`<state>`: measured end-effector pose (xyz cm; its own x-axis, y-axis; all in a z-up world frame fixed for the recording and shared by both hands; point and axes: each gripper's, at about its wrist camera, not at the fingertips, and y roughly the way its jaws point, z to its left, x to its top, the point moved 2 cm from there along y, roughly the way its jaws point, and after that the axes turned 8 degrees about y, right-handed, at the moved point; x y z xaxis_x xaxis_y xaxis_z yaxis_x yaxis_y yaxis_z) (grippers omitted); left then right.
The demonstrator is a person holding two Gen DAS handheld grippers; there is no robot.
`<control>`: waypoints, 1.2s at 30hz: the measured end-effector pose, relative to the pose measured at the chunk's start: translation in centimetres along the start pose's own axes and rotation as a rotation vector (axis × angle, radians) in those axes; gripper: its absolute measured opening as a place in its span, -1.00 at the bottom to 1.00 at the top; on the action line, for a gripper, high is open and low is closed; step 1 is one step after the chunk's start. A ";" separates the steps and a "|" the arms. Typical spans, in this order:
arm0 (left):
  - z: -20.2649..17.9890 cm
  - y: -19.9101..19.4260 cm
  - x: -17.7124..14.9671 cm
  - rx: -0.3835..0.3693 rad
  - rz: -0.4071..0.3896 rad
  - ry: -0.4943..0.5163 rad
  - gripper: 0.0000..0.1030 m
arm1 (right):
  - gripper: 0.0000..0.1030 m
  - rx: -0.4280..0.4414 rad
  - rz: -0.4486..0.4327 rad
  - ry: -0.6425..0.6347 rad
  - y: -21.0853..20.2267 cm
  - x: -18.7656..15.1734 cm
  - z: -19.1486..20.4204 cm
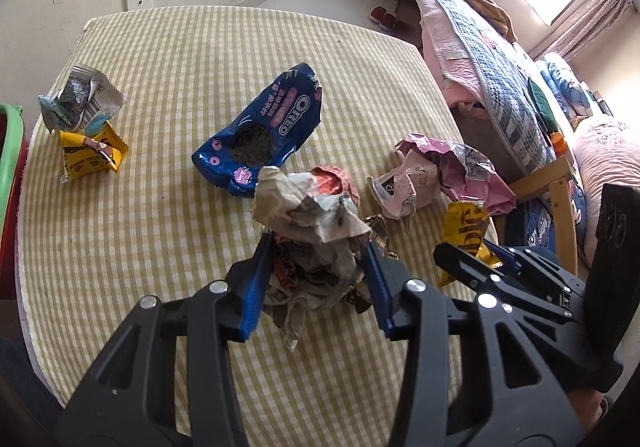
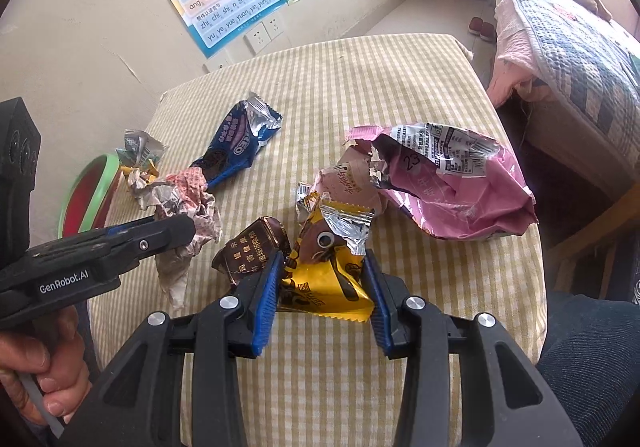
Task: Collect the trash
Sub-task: 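Grasp the yellow wrapper with the right tool while the left tool grasps crumpled paper, then carry the yellow wrapper and crumpled paper over the red bin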
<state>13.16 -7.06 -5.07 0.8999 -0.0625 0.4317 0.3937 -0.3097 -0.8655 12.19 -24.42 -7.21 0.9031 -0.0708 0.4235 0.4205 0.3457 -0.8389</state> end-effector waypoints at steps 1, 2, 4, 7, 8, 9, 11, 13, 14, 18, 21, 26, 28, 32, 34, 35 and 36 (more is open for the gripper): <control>0.1 -0.3 -0.3 0.004 -0.005 -0.003 -0.17 | -0.25 0.000 -0.006 -0.007 -0.3 -0.1 0.2; 0.3 -0.7 -0.6 0.007 -0.009 -0.007 -0.17 | -0.25 0.001 -0.011 -0.015 -0.5 -0.1 0.5; 0.8 -1.6 -1.3 0.013 -0.020 -0.016 -0.17 | -0.25 0.003 -0.023 -0.027 -1.0 -0.2 1.1; 1.7 -3.0 -2.2 0.019 -0.038 -0.038 -0.17 | -0.25 0.000 -0.038 -0.042 -1.6 -0.3 1.8; 2.1 -3.4 -2.4 0.022 -0.045 -0.044 -0.17 | -0.25 -0.002 -0.042 -0.045 -1.8 -0.2 2.0; 2.4 -3.8 -2.6 0.025 -0.053 -0.050 -0.17 | -0.25 -0.005 -0.047 -0.047 -2.0 -0.2 2.1; 3.1 -4.7 -3.0 0.029 -0.069 -0.064 -0.17 | -0.25 -0.013 -0.054 -0.051 -2.4 -0.3 2.4; 3.9 -5.5 -3.3 0.035 -0.085 -0.075 -0.17 | -0.25 -0.022 -0.059 -0.057 -2.6 -0.3 2.7; 4.3 -5.9 -3.5 0.038 -0.093 -0.081 -0.17 | -0.25 -0.025 -0.061 -0.059 -2.8 -0.3 2.8; 5.8 -7.3 -4.1 0.056 -0.121 -0.100 -0.17 | -0.25 -0.029 -0.067 -0.095 -3.1 -0.4 4.3; 7.3 -8.4 -4.7 0.073 -0.141 -0.121 -0.17 | -0.25 -0.018 -0.063 -0.131 -2.9 -0.5 5.9; 10.2 -9.9 -5.6 0.098 -0.167 -0.175 -0.17 | -0.25 0.016 -0.053 -0.198 -2.2 -0.5 9.3; 11.4 -10.5 -5.9 0.110 -0.177 -0.197 -0.17 | -0.25 0.028 -0.049 -0.225 -1.9 -0.5 10.7; 13.8 -11.6 -6.4 0.126 -0.199 -0.240 -0.17 | -0.24 0.047 -0.042 -0.272 -1.3 -0.3 13.4; 14.9 -12.1 -6.6 0.133 -0.210 -0.257 -0.17 | -0.24 0.055 -0.041 -0.294 -1.0 -0.2 14.7; 15.5 -12.3 -6.7 0.137 -0.216 -0.264 -0.17 | -0.24 0.059 -0.040 -0.304 -0.9 -0.1 15.3; 16.0 -12.6 -6.8 0.141 -0.222 -0.272 -0.17 | -0.24 0.063 -0.040 -0.313 -0.7 0.0 15.9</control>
<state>5.09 12.41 -1.19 0.7994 0.2512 0.5459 0.5895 -0.1522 -0.7933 10.51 -9.81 -1.23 0.8114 0.2021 0.5484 0.4400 0.4064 -0.8008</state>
